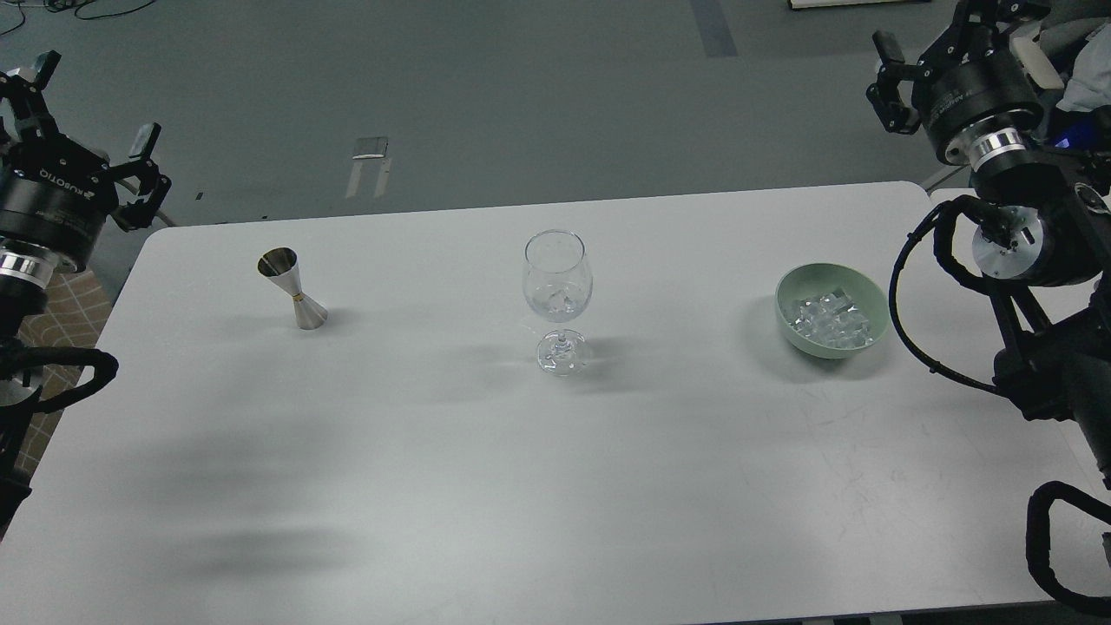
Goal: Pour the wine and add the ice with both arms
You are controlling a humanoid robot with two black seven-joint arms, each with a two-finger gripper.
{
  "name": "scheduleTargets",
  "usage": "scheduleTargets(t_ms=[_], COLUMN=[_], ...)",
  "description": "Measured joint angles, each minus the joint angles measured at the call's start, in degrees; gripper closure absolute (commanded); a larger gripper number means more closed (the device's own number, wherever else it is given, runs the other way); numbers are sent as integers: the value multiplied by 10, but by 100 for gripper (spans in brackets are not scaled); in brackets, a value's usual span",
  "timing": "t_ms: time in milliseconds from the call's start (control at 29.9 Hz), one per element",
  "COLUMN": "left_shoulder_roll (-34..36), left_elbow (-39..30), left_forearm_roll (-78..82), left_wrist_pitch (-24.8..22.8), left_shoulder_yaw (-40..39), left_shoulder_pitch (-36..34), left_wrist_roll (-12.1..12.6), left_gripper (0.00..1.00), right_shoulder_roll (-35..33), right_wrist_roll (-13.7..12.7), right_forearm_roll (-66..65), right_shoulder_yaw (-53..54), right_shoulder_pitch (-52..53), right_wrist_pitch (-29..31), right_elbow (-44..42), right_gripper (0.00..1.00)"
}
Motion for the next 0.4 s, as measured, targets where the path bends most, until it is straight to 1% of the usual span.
scheduleTargets(t_ms=[167,401], left_shoulder_roll=[-5,-4], left_elbow=[0,1], left_forearm_roll=[-2,1], left_wrist_pitch=[8,30], left_shoulder_yaw=[-4,-4], left_shoulder_pitch=[1,3], left_wrist_roll=[0,0], left_gripper=[2,2], right_shoulder_roll=[18,20], right_wrist_roll=[0,0], right_forearm_roll=[3,3], right_shoulder_yaw=[4,13], right_shoulder_pitch=[4,8], right_wrist_pitch=[3,0], right_elbow=[-6,-6], right_gripper=[0,0])
